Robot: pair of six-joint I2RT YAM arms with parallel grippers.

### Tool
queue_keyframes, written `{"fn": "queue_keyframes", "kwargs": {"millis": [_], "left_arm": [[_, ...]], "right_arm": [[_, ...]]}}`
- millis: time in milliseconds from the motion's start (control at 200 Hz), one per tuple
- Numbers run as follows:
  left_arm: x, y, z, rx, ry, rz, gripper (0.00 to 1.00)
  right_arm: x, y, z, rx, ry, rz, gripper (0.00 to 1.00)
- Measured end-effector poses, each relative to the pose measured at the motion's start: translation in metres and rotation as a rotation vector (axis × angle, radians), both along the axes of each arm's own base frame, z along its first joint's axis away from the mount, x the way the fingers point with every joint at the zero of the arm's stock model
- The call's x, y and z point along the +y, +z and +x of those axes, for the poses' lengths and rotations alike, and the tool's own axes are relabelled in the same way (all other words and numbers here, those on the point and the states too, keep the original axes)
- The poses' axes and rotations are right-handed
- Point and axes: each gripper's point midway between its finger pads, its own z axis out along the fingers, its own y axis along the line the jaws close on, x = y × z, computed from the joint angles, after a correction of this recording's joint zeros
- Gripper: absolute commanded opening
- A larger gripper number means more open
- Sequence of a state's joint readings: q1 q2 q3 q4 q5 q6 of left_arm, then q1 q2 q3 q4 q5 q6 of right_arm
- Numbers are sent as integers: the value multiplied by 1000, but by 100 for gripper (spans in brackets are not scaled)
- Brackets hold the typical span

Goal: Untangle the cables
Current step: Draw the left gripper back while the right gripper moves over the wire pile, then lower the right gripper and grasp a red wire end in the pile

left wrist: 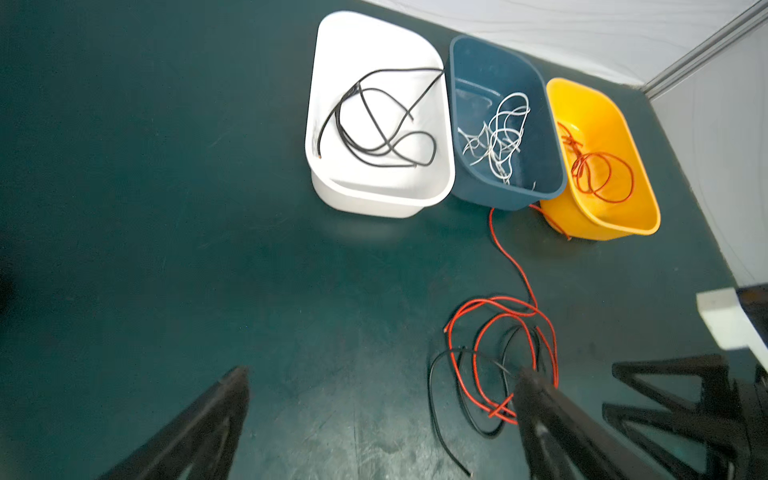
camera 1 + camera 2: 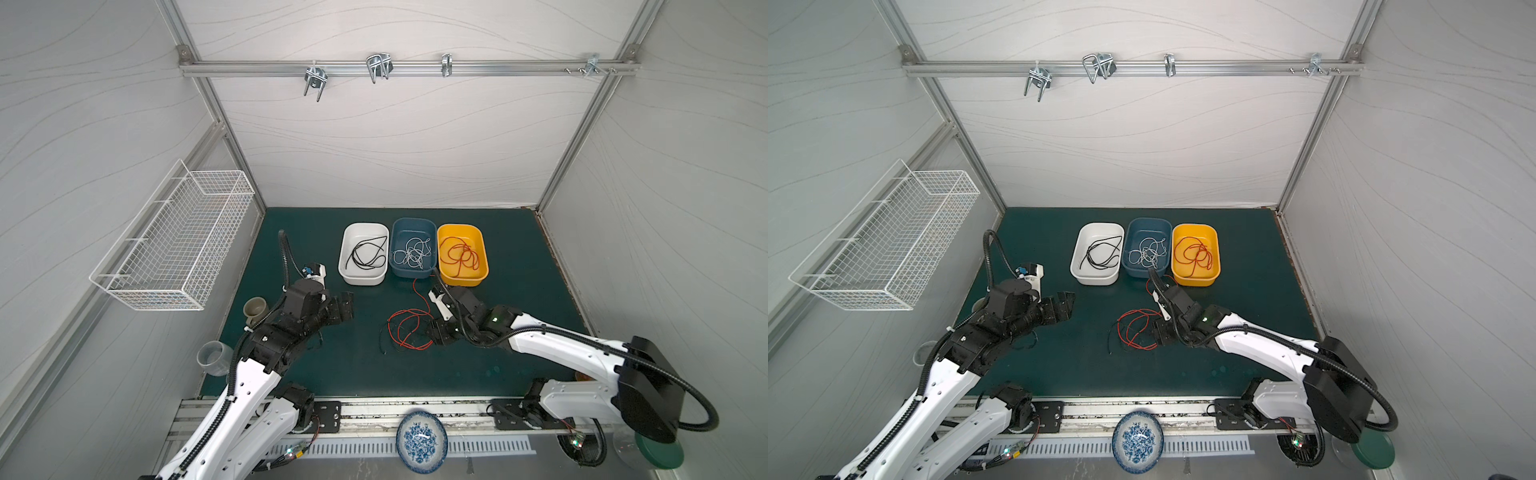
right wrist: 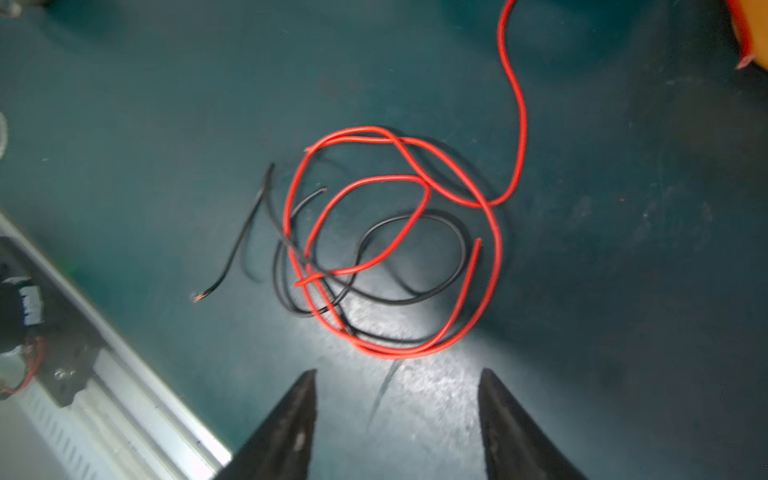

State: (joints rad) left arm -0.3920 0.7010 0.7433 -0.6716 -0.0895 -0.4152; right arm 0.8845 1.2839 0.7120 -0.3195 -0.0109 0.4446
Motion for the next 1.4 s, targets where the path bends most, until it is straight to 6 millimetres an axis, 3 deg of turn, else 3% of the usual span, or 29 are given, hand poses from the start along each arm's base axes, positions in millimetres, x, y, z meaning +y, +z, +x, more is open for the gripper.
{"fn": "queue_keyframes", "kwargs": {"millis": [400, 890, 1396], "left_arm": [[4, -5, -11, 4, -8, 13, 100], [2, -13, -11, 21, -23, 29, 100], [1, -14, -11, 26, -28, 32, 100]], "right_arm": [[-1, -27, 22, 32, -29, -29, 33], [-6, -43, 42, 44, -67, -29, 24], [-4, -58, 44, 74, -61, -30, 13]]}}
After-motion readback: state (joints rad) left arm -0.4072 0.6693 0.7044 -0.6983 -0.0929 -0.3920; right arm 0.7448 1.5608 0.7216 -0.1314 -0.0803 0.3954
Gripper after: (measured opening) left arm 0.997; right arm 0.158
